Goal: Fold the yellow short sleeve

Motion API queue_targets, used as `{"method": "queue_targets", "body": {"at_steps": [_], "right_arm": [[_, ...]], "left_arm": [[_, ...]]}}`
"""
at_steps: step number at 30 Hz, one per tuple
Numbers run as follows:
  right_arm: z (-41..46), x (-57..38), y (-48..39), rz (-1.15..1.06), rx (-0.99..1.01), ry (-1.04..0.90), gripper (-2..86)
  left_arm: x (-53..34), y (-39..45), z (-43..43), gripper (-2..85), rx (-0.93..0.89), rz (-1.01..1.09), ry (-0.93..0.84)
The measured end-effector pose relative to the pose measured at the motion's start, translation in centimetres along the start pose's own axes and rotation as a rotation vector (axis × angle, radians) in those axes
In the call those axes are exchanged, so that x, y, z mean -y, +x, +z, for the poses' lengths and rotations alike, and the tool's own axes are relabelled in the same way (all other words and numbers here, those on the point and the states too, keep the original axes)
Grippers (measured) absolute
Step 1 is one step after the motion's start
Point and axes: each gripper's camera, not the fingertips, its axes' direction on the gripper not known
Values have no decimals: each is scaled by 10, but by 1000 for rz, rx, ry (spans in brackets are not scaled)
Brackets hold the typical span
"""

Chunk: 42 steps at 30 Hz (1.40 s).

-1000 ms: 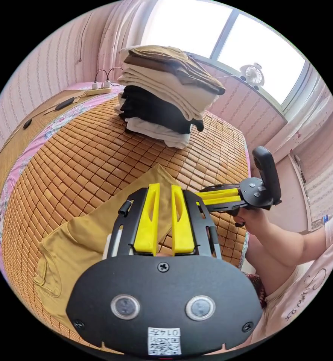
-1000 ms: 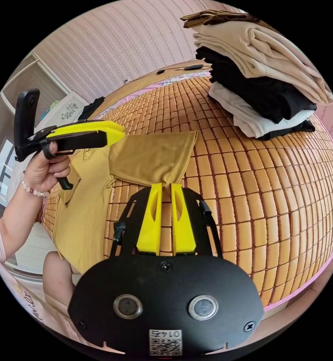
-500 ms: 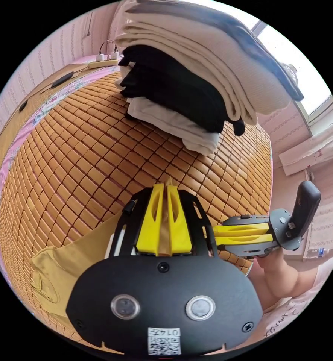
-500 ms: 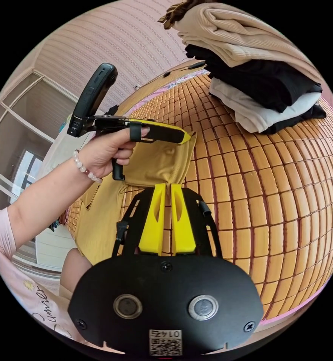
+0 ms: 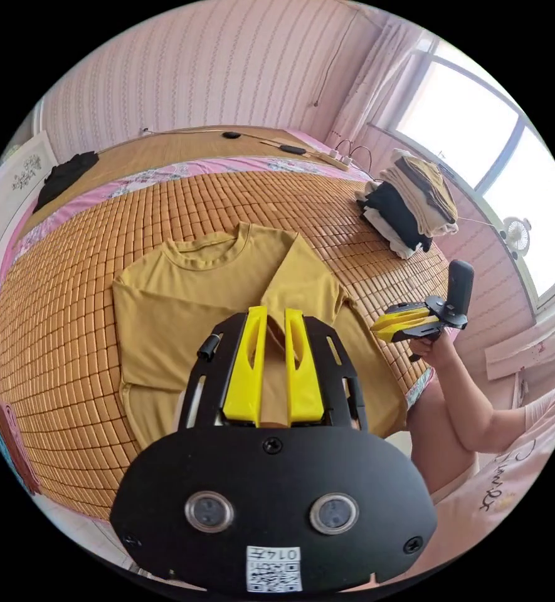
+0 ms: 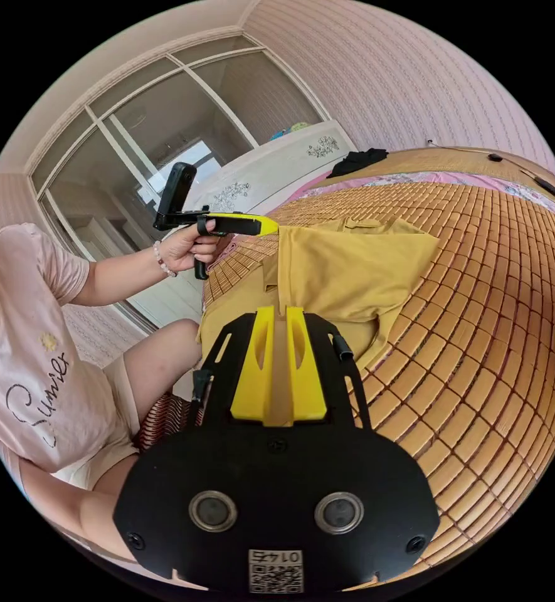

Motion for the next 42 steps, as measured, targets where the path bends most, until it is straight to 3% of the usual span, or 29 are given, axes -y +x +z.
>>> {"method": "queue_targets", "body": {"at_steps": [4, 12, 16, 20, 24, 29, 34, 39, 42], "right_arm": [[14, 2, 5, 33, -28, -73, 21], [20, 8, 19, 89, -107, -105, 22], [26, 14, 23, 89, -161, -152, 23], [22, 19, 27, 107, -165, -116, 23], [19, 27, 30, 126, -188, -75, 23], [23, 39, 34, 138, -198, -90, 24], [27, 54, 36, 135, -222, -120, 29], [27, 65, 27, 117, -286, -189, 46], [16, 84, 14, 134, -359, -106, 62]], "left_arm": [[-34, -28, 3, 56, -65, -85, -37], [-4, -37, 44, 57, -83, -61, -100], [-12, -6, 63, 61, -171, 74, -170], [-30, 20, 94, 64, -77, 203, -307], [-34, 14, 99, 6, -38, 211, -342], [-48, -6, 100, 45, -100, 202, -353], [-58, -43, 71, 64, -175, 131, -235], [-77, -131, 23, 53, 29, 33, -54], [-85, -203, 11, 45, 92, -96, 7]]}}
